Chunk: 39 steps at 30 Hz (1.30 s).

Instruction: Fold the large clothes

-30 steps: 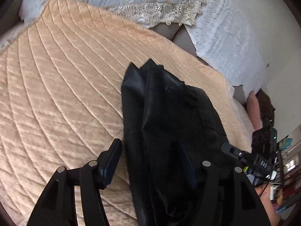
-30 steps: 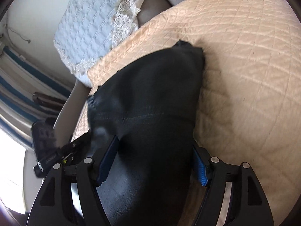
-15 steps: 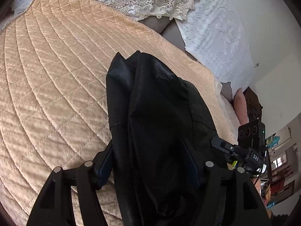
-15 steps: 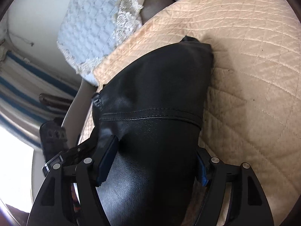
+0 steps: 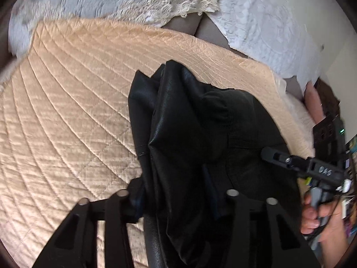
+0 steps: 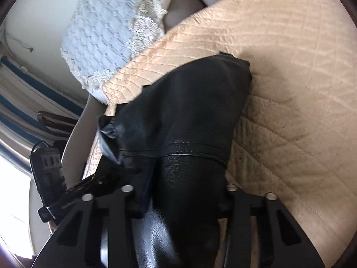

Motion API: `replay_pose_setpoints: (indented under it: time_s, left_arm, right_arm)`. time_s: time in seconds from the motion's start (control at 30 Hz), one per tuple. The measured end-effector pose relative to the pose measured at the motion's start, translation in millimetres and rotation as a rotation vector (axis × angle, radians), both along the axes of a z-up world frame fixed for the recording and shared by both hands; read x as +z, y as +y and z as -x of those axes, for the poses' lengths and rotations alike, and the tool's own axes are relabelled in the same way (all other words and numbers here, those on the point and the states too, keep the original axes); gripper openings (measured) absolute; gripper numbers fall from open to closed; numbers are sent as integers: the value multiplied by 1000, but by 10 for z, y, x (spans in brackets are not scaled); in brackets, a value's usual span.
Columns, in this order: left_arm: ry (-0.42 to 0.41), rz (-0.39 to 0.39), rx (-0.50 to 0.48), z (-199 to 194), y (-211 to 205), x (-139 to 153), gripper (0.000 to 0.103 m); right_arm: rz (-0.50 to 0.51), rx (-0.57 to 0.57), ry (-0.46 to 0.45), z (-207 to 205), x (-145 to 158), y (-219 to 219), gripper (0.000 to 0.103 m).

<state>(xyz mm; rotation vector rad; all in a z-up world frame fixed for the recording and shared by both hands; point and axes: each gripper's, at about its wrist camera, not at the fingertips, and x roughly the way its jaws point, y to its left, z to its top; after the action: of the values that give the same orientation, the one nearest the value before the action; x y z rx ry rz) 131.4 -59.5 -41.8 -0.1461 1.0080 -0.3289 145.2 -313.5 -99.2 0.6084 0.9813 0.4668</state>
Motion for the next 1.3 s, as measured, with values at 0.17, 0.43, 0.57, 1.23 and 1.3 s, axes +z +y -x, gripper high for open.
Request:
replay_pose_setpoints:
  time_s: [0.17,0.43,0.57,1.23,1.3]
  left_arm:
    - [-50,-46,-24,270,-18,175,26]
    - [-68,-38,-40,552,15,295,22]
    - [-78,-9,-37,596,77,370,22]
    - [-202,40,49,-405,849,826,21]
    - [-208,37,53,-601,934,840,21]
  right_arm:
    - [24,34,-52,230,278,97,31]
    - [31,64,-78,490,428,196,29]
    - [33,78,-98,507,532,253,29]
    - [-5,171,-197,-887,909,870,29]
    - [-8,176,-200,-1097,926,925,29]
